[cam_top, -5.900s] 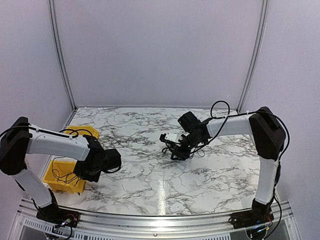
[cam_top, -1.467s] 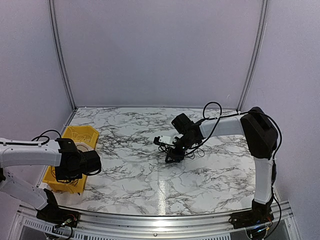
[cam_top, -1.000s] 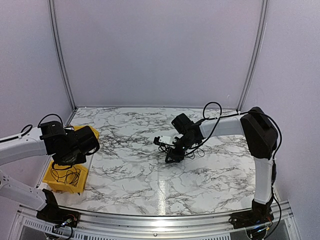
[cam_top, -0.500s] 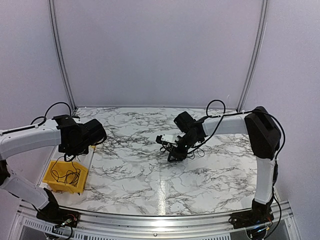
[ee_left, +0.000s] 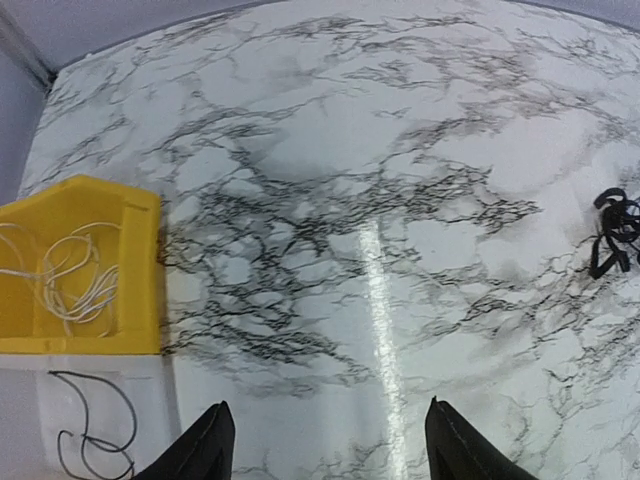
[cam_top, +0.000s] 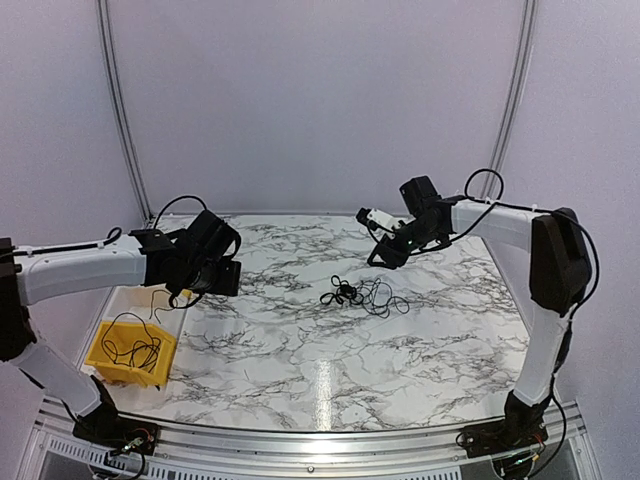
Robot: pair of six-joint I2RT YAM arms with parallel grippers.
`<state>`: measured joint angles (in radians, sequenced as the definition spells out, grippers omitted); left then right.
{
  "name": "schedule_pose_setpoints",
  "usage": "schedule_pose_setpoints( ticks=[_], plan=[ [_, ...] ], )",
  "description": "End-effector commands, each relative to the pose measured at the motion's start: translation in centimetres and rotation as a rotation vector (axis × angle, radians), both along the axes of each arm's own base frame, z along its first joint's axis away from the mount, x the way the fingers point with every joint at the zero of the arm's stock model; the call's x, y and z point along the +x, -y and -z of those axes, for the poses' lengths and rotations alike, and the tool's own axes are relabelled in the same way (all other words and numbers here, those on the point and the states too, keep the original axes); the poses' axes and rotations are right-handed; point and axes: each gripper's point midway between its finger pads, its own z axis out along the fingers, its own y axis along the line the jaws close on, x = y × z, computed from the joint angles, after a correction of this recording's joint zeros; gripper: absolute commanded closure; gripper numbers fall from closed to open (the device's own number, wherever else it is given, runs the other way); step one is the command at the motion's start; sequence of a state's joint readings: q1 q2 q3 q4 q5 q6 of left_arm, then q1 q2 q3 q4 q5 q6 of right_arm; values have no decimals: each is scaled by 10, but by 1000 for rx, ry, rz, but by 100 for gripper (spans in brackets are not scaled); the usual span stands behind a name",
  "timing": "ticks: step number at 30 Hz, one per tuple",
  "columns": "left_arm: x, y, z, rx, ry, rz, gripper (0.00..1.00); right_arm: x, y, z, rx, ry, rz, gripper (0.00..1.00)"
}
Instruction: Untangle the cables
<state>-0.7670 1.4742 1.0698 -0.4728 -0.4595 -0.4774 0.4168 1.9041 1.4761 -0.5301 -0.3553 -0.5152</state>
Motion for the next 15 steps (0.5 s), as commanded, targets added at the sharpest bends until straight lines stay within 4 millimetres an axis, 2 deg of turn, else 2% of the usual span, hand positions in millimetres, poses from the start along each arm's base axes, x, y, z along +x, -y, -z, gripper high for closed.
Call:
schedule_pose_setpoints(
  ticks=[1, 6, 11, 15],
  plan=[
    [10, 63, -10, -180, 28, 169, 32, 5, -38, 4, 3, -16, -58, 47],
    [4, 71, -11, -260, 25, 172, 31, 5, -76, 31, -56, -20, -119, 42],
    [-9, 70, -16, -310, 18, 197, 30, 15, -92, 57, -81, -53, -131, 43],
    [-16, 64, -17, -326, 22, 193, 30, 19, -97, 63, -75, -64, -131, 61]
  ],
)
